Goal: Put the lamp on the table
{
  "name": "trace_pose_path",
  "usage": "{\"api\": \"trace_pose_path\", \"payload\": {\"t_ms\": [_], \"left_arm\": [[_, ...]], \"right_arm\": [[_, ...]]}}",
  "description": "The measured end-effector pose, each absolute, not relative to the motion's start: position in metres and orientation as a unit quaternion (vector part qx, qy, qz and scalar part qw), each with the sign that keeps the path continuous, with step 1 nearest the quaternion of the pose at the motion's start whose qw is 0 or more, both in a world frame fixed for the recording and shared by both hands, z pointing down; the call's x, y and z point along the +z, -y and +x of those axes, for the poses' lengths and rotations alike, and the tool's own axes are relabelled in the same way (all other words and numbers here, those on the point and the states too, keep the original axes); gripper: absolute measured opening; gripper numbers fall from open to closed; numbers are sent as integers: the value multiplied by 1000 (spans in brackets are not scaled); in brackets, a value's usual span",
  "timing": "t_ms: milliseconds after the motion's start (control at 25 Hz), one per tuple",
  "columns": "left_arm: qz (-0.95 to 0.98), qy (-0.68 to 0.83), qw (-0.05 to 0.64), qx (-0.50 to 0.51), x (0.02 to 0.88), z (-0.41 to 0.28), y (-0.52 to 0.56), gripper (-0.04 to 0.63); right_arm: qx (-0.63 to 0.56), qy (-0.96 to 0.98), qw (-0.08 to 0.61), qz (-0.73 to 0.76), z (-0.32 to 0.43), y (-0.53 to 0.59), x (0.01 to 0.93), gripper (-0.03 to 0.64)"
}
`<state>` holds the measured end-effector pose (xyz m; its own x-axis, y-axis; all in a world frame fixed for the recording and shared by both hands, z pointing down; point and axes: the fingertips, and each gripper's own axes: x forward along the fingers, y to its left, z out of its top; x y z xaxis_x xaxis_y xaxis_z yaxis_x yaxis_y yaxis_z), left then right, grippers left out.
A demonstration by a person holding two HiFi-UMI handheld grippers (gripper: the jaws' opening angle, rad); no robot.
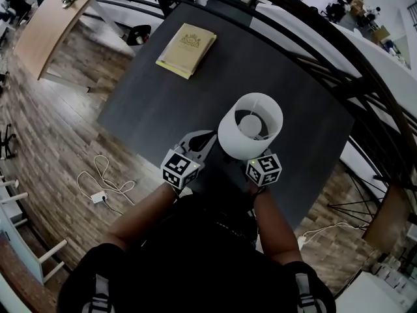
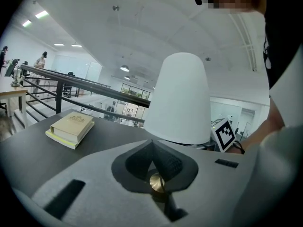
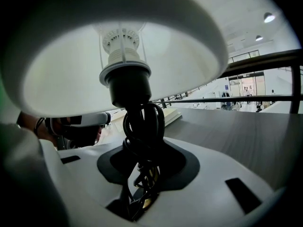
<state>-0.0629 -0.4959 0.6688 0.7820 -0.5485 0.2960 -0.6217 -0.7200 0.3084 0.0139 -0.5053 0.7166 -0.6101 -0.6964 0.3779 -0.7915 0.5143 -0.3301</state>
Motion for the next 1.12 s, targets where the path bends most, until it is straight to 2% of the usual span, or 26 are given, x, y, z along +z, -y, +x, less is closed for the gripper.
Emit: {"api": "trace_pose_path", "payload": {"t_ms": [560,1120], "left_arm": [[916,327,207,102,682,-79,496,9],[922,317,196,107,671,-77,481,9]], "right_arm": [[244,863,92,433,18,505,746,117],[231,859,98,446,27,484,751,156]]}}
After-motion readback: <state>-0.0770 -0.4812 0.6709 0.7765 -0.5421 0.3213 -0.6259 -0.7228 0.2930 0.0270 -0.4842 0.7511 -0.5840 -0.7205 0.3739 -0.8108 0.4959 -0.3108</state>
